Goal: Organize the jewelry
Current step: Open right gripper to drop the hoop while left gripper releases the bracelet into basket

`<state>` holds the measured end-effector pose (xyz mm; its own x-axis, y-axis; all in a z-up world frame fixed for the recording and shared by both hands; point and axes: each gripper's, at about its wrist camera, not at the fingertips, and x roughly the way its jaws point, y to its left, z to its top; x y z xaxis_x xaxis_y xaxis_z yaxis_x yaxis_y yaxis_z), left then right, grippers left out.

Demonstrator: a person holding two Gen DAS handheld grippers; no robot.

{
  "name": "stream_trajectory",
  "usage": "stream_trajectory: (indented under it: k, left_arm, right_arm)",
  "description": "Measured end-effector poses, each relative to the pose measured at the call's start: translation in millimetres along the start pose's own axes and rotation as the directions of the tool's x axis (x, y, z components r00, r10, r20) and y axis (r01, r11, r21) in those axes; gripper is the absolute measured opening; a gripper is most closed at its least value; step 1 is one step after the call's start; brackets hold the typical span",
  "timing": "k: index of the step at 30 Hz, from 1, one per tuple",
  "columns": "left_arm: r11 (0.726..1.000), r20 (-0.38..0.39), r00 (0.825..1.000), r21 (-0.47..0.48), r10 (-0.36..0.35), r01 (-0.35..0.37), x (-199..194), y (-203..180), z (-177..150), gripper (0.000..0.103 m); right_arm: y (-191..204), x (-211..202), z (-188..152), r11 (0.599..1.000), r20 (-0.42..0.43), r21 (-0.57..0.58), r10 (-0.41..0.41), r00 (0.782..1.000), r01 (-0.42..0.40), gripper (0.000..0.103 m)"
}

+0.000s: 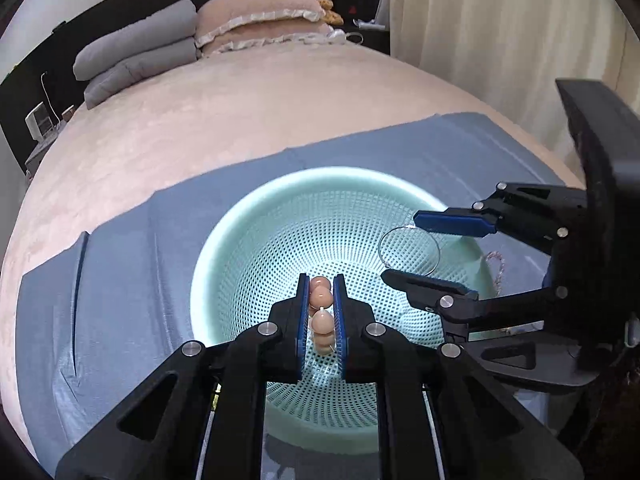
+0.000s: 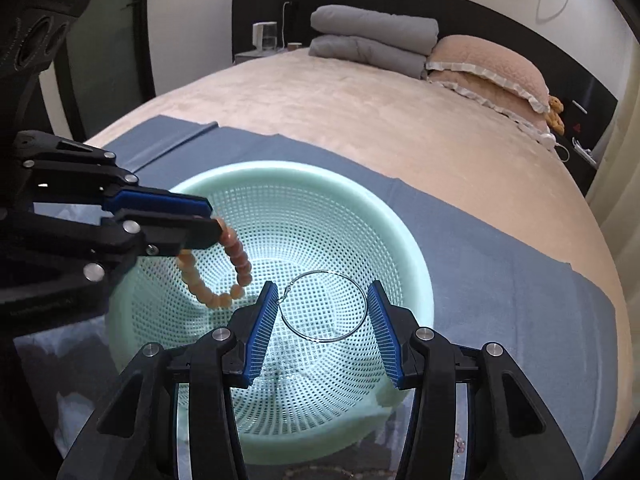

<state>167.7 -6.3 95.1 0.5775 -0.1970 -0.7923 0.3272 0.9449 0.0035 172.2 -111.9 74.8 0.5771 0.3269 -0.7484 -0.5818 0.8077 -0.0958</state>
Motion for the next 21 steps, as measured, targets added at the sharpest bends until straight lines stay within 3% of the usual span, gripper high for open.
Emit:
stream_trajectory:
  k: [8, 17, 21]
  left_arm:
    - [0.999, -0.082, 0.996, 0.002, 0.045, -0.045, 25.7, 9.3, -0.6, 0.012]
    - [0.999, -0.084, 0.995, -0.020, 0.046, -0.047, 25.2, 16.2, -6.0, 0.013]
    - [0.998, -0.077, 0.996, -0.026, 0.051, -0.053, 18.5, 18.6, -7.1, 0.013]
  right_arm:
    - [1.9, 15.9, -1.3, 0.999, -0.089, -0.038, 0.005, 0.996, -0.008, 0.044]
    - [0.8, 12.1, -1.6, 0.999, -0.087, -0.040, -0.021, 0.996, 0.018, 0.045]
    - [0.2, 5.9, -2.5, 0.998, -0.078, -0.051, -0.041, 0.996, 0.037, 0.057]
